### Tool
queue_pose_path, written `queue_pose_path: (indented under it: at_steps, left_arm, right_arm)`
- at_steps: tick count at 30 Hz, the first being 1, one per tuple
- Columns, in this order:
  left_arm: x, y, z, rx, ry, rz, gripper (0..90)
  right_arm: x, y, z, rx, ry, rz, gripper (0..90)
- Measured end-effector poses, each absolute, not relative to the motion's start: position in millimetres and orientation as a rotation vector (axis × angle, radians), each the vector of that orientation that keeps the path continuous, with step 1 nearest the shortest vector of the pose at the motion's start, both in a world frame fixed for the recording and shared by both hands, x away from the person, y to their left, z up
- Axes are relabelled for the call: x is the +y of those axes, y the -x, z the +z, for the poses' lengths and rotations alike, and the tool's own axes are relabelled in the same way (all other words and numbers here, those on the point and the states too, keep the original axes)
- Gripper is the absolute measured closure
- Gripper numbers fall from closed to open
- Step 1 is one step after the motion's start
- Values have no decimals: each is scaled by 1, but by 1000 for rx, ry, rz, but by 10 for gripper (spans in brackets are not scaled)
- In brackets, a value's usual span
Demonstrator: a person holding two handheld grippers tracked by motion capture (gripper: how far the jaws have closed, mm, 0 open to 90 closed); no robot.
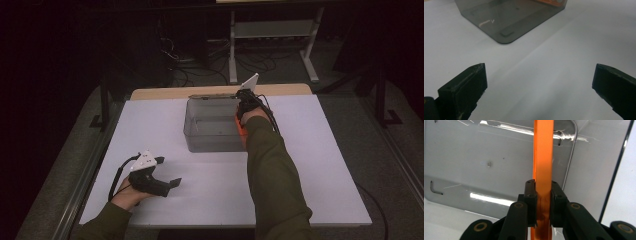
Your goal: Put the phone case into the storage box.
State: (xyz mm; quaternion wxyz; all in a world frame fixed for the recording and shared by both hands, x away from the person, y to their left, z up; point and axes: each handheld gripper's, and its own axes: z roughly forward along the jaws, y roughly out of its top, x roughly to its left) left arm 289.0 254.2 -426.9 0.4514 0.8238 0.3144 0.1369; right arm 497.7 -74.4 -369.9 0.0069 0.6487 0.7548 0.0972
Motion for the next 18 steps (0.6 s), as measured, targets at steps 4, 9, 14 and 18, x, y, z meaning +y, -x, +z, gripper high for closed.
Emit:
queue_pose_path:
  at_steps: [4, 9, 14, 18]
  left_arm:
    - [254, -289, -427, 776, -2036, 337, 0]
    - [254, -289, -427, 776, -2038, 339, 0]
    - [254, -289, -427, 774, -2039, 340, 0]
    - [254, -289, -427, 771, -2041, 340, 0]
  right_arm:
    - [-74, -498, -370, 2364, -2024, 303, 777]
    - [-74, -498, -370, 2365, -2025, 301, 773]
    - [-75, -498, -368, 2361, -2018, 304, 758]
    - [-77, -498, -364, 2353, -2012, 302, 760]
